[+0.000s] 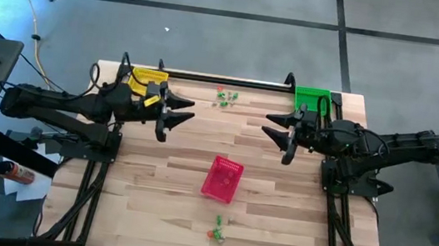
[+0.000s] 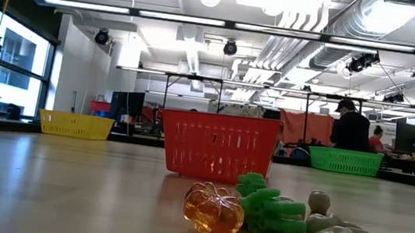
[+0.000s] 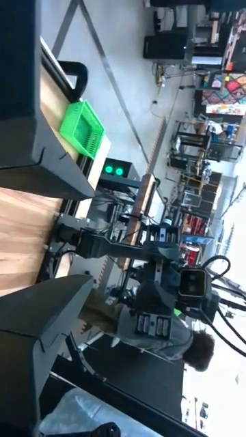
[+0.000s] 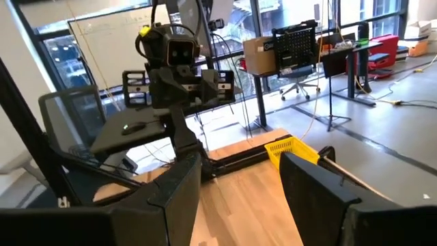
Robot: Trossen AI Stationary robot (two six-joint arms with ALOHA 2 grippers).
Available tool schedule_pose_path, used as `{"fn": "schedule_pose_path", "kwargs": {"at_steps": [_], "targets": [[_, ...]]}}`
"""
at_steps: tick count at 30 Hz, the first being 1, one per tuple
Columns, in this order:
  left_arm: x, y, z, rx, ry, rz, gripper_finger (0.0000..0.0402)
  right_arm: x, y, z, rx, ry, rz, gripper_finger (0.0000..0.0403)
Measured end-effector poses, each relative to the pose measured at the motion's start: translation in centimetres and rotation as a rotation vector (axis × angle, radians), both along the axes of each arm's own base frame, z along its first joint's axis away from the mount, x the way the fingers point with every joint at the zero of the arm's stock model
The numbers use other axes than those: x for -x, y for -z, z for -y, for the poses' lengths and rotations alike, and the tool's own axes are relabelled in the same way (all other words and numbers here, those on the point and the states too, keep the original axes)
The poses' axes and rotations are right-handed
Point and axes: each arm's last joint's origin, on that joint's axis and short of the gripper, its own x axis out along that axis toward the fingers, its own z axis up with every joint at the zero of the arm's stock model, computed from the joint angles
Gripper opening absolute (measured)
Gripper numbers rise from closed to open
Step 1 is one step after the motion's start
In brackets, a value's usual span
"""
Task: Sort Halloween decoration
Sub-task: Put the orange pumpkin toy into the red bin
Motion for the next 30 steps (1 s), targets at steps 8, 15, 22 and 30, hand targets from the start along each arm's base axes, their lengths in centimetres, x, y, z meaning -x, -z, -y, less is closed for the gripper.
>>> {"fn": "schedule_pose_path", "kwargs": {"at_steps": [8,15,22,30], "targets": [[0.0,0.2,0.0,-0.010,0.001,-0.028,0.0181,-2.3,0.4,-0.5,-0.095,-0.053,0.072,0.0197],[0.0,0.3,0.0,-0.054,0.001,-0.043,0.0181,-6.6,2.7,-2.7,-0.254,-0.269,-0.009,0.0197],[0.0,0.3,0.0,-0.086,-0.001,-0.049,0.0181,-11.3,2.9,-6.8,-0.047,-0.393,-0.380,0.0197],[0.0,0.4,0.0,-0.086,0.000,-0.061,0.0181,-16.1,4.0,-10.3,0.074,-0.634,-0.653,0.0197]]}}
